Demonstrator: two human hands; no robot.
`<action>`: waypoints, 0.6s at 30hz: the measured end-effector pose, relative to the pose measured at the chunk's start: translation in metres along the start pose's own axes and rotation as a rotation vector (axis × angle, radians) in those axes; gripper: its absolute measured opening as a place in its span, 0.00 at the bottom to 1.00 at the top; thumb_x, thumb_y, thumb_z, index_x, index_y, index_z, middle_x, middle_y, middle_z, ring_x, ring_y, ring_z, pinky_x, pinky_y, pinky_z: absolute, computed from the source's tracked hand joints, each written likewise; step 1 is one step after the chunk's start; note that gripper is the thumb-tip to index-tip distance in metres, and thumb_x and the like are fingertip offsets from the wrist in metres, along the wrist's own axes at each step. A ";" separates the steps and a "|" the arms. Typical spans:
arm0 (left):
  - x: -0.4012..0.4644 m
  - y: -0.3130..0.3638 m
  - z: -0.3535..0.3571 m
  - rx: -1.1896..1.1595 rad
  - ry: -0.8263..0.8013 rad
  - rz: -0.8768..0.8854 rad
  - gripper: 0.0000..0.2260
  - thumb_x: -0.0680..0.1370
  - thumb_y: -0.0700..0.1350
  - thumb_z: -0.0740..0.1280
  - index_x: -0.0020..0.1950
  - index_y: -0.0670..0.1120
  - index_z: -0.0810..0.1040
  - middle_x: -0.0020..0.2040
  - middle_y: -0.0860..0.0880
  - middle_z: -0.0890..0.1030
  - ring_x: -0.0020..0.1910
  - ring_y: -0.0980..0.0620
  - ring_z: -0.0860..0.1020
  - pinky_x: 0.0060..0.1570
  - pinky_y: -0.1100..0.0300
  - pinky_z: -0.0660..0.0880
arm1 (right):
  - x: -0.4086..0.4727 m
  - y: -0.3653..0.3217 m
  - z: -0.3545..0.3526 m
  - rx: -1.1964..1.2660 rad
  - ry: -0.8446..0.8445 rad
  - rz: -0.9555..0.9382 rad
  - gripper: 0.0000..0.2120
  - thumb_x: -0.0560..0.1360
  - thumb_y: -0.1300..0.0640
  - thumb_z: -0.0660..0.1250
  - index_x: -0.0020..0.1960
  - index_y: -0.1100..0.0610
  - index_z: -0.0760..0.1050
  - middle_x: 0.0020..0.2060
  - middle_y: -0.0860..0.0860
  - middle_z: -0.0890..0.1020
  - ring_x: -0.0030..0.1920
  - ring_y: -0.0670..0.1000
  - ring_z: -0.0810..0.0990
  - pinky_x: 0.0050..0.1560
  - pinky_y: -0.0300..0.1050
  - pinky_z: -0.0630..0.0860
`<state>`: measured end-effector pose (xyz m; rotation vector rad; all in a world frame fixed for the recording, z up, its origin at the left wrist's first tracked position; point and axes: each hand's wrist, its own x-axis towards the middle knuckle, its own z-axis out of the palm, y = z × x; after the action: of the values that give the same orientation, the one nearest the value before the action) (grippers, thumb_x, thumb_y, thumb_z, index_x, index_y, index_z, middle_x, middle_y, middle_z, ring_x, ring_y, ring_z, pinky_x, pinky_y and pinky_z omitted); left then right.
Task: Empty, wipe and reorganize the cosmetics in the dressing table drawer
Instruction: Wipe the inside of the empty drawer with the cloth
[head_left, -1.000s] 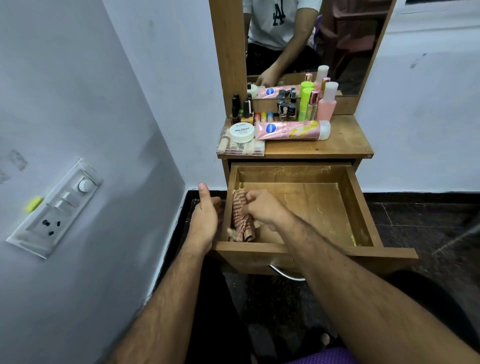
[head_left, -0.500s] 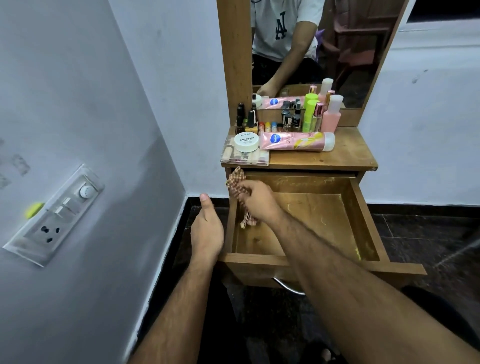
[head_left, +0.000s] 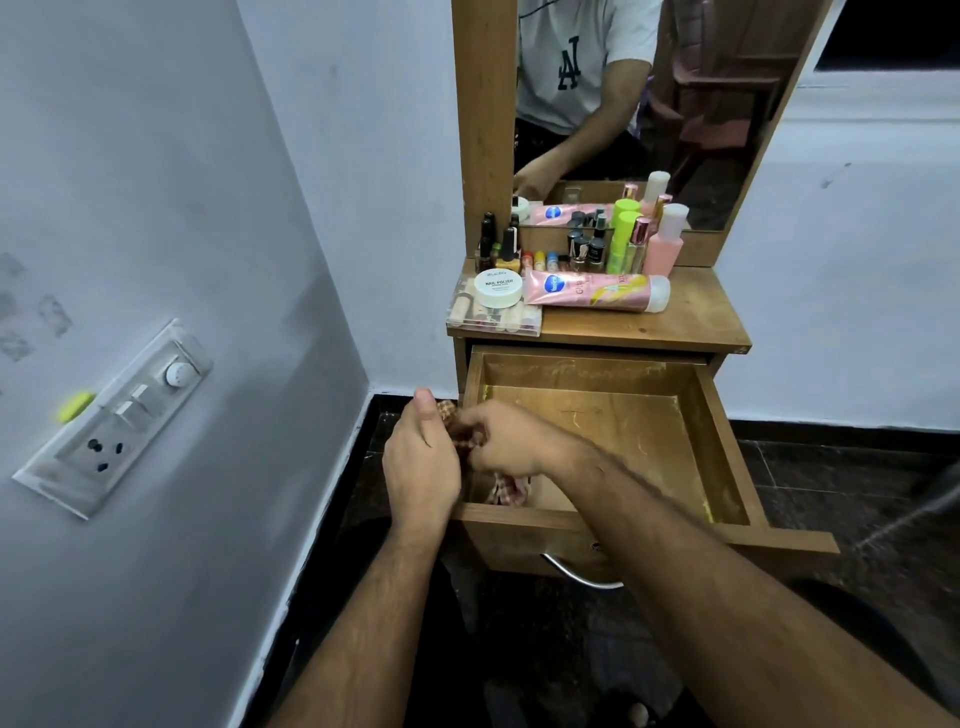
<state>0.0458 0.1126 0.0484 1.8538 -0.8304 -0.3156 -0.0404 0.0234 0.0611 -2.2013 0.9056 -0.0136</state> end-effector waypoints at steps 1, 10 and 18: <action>-0.001 -0.001 0.000 0.012 0.009 0.024 0.25 0.84 0.55 0.47 0.51 0.43 0.79 0.45 0.50 0.79 0.50 0.47 0.75 0.49 0.58 0.65 | -0.012 0.002 0.003 0.087 -0.033 -0.015 0.13 0.71 0.66 0.69 0.51 0.52 0.79 0.40 0.48 0.81 0.37 0.47 0.78 0.37 0.42 0.74; -0.013 0.006 0.006 0.499 -0.364 0.382 0.19 0.84 0.55 0.54 0.67 0.46 0.75 0.64 0.48 0.79 0.61 0.49 0.77 0.59 0.56 0.72 | -0.041 0.045 -0.012 -0.022 -0.043 0.159 0.09 0.75 0.65 0.64 0.45 0.53 0.79 0.40 0.53 0.83 0.40 0.51 0.80 0.37 0.43 0.76; 0.006 0.000 0.018 0.787 -0.608 0.223 0.29 0.83 0.60 0.43 0.80 0.45 0.54 0.81 0.48 0.48 0.80 0.49 0.44 0.78 0.48 0.43 | -0.031 0.070 -0.027 -0.275 0.091 0.235 0.15 0.75 0.62 0.66 0.58 0.49 0.81 0.51 0.48 0.82 0.52 0.50 0.79 0.51 0.44 0.78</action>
<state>0.0403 0.0955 0.0411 2.3823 -1.7548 -0.4625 -0.1128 -0.0080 0.0437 -2.3446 1.2775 0.1307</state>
